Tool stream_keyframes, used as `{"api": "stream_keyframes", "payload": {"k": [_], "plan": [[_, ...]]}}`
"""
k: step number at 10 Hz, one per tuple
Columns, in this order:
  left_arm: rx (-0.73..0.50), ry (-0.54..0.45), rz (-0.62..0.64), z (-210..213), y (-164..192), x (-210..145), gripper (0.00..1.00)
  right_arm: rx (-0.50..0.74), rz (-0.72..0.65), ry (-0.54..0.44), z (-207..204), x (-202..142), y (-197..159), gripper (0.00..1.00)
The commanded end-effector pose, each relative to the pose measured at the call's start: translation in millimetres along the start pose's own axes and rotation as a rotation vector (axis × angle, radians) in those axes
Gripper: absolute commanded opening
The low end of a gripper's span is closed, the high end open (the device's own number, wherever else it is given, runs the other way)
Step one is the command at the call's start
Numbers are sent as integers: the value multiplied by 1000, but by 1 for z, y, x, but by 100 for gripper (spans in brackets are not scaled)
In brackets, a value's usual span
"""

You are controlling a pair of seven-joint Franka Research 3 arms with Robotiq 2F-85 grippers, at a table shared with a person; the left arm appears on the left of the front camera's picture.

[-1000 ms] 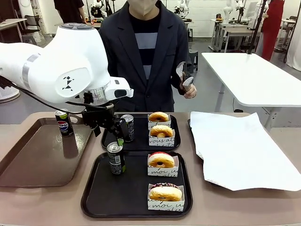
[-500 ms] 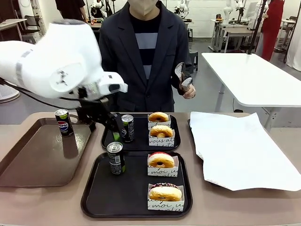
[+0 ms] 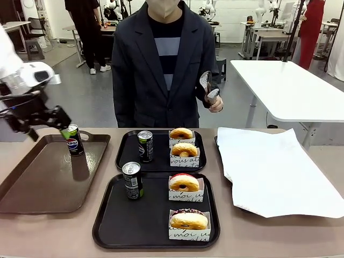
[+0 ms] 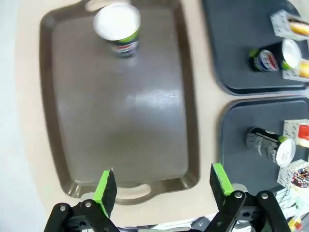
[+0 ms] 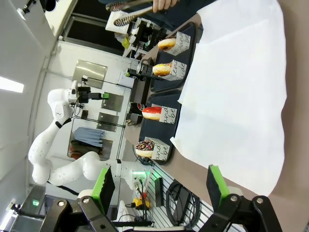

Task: Set up donuts and drinks on trays.
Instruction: Pick up one Pepsi coke from the Handle tray and place it on the Flat Tray without a Pepsi coke.

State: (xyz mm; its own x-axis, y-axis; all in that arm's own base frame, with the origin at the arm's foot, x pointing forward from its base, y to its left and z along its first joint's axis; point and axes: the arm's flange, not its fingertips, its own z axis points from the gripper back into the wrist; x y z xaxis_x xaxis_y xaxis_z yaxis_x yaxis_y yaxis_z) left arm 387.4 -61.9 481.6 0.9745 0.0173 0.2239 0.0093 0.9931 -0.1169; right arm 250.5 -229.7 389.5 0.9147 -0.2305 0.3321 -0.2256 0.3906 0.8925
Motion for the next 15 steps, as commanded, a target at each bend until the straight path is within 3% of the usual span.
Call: {"api": "stream_keyframes", "payload": {"k": [1,4,5,6,8,9,12,15], "plan": [[14,-30,-31,-6,-18,-3,100,17,20,-14,1,1,-1,100],[5,-4,5,-2,4,0,100,17,20,-14,1,1,-1,100],[-295,67,19,8,17,12,100,17,20,-14,1,1,-1,100],[-670,206,55,23,57,26,100,17,20,-14,1,1,-1,100],[-954,340,43,24,118,22,100,17,20,-14,1,1,-1,100],[-1036,342,-16,16,145,17,100,17,20,-14,1,1,-1,100],[-1200,311,-5,-32,215,39,100,17,20,-14,1,1,-1,100],[-1175,183,123,-89,253,28,100,17,20,-14,1,1,-1,100]]}}
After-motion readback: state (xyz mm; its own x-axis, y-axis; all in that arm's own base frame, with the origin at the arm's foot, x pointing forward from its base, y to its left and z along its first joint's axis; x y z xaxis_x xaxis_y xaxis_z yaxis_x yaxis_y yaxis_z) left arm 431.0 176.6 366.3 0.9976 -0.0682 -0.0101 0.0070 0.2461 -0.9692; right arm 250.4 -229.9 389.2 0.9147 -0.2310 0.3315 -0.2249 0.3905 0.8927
